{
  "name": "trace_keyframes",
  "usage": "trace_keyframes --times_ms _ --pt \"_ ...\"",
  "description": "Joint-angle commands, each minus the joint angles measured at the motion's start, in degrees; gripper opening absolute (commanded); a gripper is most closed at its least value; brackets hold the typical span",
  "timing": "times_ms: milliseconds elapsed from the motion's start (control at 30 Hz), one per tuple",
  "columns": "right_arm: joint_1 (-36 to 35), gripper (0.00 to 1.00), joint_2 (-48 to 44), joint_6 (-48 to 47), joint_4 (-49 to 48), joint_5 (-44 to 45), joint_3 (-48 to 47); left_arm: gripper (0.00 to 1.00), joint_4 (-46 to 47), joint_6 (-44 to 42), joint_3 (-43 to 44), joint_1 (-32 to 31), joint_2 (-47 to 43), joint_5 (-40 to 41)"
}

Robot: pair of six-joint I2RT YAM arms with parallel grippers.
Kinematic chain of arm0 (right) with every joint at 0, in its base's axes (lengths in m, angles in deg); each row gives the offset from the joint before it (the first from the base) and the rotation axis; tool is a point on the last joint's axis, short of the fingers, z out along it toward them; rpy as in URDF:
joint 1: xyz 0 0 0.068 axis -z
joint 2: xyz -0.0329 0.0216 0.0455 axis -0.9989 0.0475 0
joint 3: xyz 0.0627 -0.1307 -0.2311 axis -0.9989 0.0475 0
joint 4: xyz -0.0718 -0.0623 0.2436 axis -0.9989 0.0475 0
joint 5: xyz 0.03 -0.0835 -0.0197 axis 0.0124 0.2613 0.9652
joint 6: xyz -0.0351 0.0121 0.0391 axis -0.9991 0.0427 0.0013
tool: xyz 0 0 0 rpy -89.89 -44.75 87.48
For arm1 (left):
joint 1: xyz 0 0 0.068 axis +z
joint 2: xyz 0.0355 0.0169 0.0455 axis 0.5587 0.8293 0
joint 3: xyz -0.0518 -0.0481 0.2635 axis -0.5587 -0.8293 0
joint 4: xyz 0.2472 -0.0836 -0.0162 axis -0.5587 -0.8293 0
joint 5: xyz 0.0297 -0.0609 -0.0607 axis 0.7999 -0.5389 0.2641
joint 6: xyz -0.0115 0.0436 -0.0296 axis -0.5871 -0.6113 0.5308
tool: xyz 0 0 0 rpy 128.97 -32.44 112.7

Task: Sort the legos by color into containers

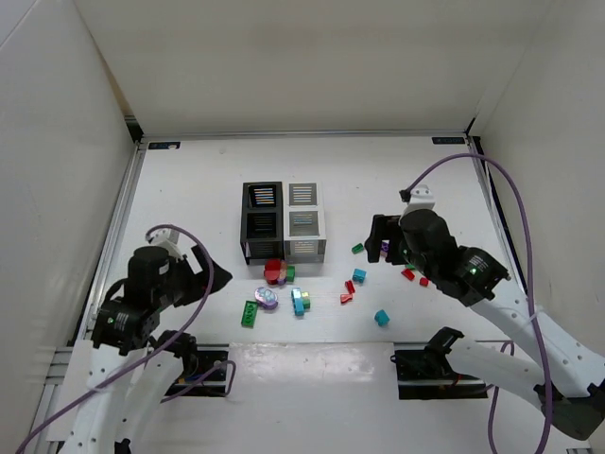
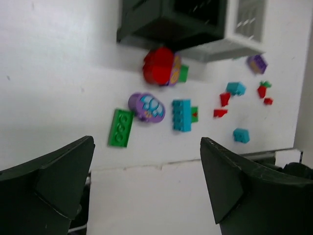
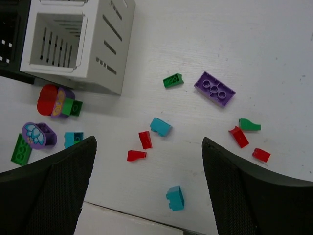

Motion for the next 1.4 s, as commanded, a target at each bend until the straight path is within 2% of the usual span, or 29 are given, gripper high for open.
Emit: trace_keyframes --times_ms 0,133,200,333,433,467,500,533,567,600,667,800,1000,1033,1100,1267,1367 --pt "-0.93 0.90 -1.11 3.29 0.48 1.58 0.74 1.00 -1.45 3.32 -3.02 -0.22 0.77 -4.62" --pt "2.05 0.90 -0.94 4.26 0.57 0.27 2.41 1.00 1.89 3.94 -5.49 -0.56 3.21 -6.73" --pt "2.94 0.90 -0.94 0.33 -0.74 -3.40 3.55 1.00 1.89 3.23 -3.91 -1.70 6.03 -3.76" --pt "4.96 0.90 0.03 0.30 -0.22 -4.84 4.17 1.00 3.20 2.00 1.44 -7.50 15.58 3.53" --pt "6.63 0.90 0.56 1.01 0.57 -5.01 4.17 1.00 4.87 2.26 4.08 -13.47 20.18 10.22" --pt "7.77 0.90 0.64 1.10 0.75 -4.92 4.43 1.00 5.23 2.53 4.61 -20.36 25.85 12.23" --pt "8.47 0.90 0.38 0.23 0.57 -5.53 4.61 1.00 4.97 3.75 8.10 -25.48 31.47 21.30" --pt "8.48 0.90 0.38 0.22 0.57 -5.54 4.44 1.00 4.27 3.76 8.13 -29.88 33.44 21.39" --pt "9.61 0.90 0.47 0.13 0.75 -5.45 4.35 1.00 2.44 4.45 9.26 -31.66 35.20 23.31" --pt "10.23 0.90 0.21 -0.39 1.10 -6.58 4.17 1.00 1.55 7.07 11.97 -33.07 38.18 28.90" --pt "12.68 0.90 -0.06 -0.31 1.27 -7.20 4.17 1.00 0.23 8.84 13.05 -37.37 41.44 32.62" --pt "17.87 0.90 -1.38 -1.01 0.13 -12.11 5.75 1.00 4.34 11.40 11.66 -40.29 45.24 33.53" --pt "22.36 0.90 -4.01 -2.15 -2.06 -18.81 9.00 1.00 11.20 16.93 4.80 -40.38 43.66 35.71" --pt "22.45 0.90 -4.45 -2.41 -2.33 -19.24 9.53 1.00 11.64 20.07 3.58 -40.47 43.31 35.90" --pt "22.54 0.90 -4.80 -2.07 -2.50 -18.64 9.97 1.00 14.35 23.16 -0.28 -40.64 42.96 37.12" --pt "21.05 0.90 -4.72 -0.75 -2.24 -14.25 9.97 1.00 21.39 26.78 -3.64 -41.43 42.78 38.09" --pt "20.00 0.90 -4.89 -0.57 -2.41 -12.75 10.50 1.00 25.95 24.43 -4.52 -43.19 42.95 38.18"
